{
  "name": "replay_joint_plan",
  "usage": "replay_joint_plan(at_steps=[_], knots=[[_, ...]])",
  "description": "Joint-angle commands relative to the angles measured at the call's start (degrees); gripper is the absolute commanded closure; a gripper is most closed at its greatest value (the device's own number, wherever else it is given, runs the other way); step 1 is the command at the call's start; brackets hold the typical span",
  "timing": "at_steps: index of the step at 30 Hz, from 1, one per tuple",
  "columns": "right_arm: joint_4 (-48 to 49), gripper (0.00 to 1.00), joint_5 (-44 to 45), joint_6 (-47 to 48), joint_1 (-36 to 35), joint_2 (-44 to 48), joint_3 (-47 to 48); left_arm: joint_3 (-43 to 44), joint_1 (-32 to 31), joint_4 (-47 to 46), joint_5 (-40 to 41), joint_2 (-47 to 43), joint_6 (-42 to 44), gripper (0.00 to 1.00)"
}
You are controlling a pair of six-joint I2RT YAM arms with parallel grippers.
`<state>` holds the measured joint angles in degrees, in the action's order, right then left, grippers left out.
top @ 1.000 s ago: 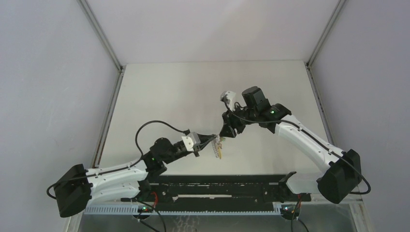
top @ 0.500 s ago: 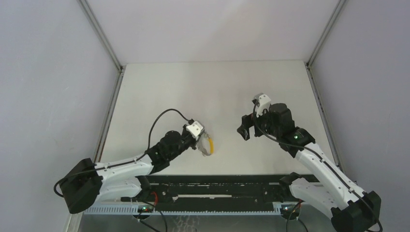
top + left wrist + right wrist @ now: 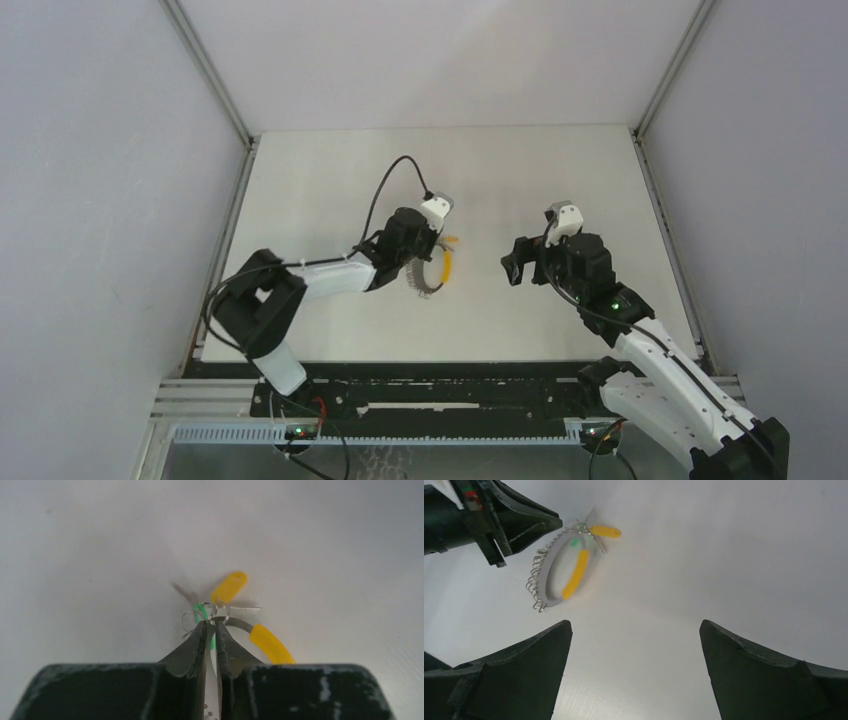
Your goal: Put the keys on the keyring
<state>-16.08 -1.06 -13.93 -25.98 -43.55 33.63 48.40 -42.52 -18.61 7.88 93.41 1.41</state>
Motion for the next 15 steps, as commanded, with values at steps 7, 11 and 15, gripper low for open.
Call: replay_joint_plan(at_steps=[7,11,15], knots=[[2.19,0.0,6.82,-1.91,0.64,4.61,-1.19,6.85,2.18,4.05,-1.07,0.42,-7.05,0.45],[0.71,0.0,7.53,-2.63,0.67,7.43,-1.2,2.79,4.2,6.62,3.03,-8.57,-9.98,0.33],[-2.42,0.0,8.73,-3.07,0.74,11.51,-0.75,-2.53,6.76,11.15,5.64,-21.97,-15.56,0.21]])
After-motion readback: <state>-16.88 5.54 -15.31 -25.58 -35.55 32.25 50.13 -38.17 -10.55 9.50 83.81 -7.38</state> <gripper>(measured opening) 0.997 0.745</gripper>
